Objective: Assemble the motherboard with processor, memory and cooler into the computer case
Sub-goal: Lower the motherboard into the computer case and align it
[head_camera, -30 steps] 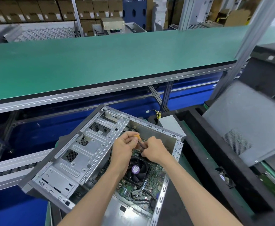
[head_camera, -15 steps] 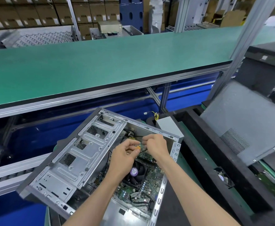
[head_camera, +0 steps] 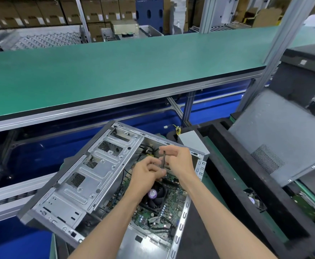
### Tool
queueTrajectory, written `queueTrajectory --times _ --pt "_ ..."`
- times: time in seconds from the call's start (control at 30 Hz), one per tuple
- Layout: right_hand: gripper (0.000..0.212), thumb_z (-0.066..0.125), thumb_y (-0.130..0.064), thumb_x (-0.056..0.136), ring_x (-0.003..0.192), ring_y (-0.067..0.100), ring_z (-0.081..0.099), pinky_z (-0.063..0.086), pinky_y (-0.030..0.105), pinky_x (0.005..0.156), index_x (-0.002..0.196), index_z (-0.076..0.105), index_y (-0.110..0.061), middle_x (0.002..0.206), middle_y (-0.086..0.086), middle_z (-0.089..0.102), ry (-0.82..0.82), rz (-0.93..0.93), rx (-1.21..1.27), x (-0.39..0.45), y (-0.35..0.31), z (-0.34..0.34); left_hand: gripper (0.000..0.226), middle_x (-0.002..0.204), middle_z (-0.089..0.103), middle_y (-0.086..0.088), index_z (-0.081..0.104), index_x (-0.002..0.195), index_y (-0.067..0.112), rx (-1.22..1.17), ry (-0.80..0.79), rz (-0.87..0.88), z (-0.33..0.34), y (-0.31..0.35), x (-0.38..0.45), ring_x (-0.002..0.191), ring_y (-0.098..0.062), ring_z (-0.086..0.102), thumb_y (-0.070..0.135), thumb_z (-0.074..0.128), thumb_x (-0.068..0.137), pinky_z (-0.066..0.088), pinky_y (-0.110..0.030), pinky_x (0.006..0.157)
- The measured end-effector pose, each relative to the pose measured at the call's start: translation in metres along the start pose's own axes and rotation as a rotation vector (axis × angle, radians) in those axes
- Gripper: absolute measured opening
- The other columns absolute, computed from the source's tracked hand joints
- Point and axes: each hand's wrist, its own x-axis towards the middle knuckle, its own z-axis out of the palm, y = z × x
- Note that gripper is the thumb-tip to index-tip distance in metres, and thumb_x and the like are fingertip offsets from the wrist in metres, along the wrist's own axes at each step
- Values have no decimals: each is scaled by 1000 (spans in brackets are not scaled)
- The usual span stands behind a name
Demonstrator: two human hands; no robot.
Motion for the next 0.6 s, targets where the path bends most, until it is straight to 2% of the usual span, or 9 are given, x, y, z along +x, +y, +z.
queueTrajectory --times 0.07,0.17,0.33,0.6 --pt "48 48 12 86 92 12 72 58 25 82 103 77 -21 97 -2 77 6 27 -74 1 1 0 27 77 73 -14 64 95 15 -373 -28 -69 -2 0 -2 71 -21 70 7 83 78 56 -27 63" --pt "36 54 5 89 94 12 68 53 17 76 104 78 -16 99 1 75 -17 60 -184 4 4 1 16 84 73 -18 78 88 10 -660 -48 -146 -8 3 -1 70 -19 71 10 79 72 56 -20 60" --pt "32 56 0 91 106 19 66 56 37 96 110 78 -15 112 6 73 -51 96 -273 5 6 2 21 92 75 -17 80 92 -1 -842 -89 -198 -10 0 2 81 -15 74 1 67 74 57 -16 71" --pt "26 65 -6 92 110 21 65 55 39 99 113 77 -14 116 8 72 -51 91 -274 7 8 2 32 98 74 -23 79 96 -1 -877 -104 -149 -10 -4 4 89 -23 75 -10 67 67 58 -19 76"
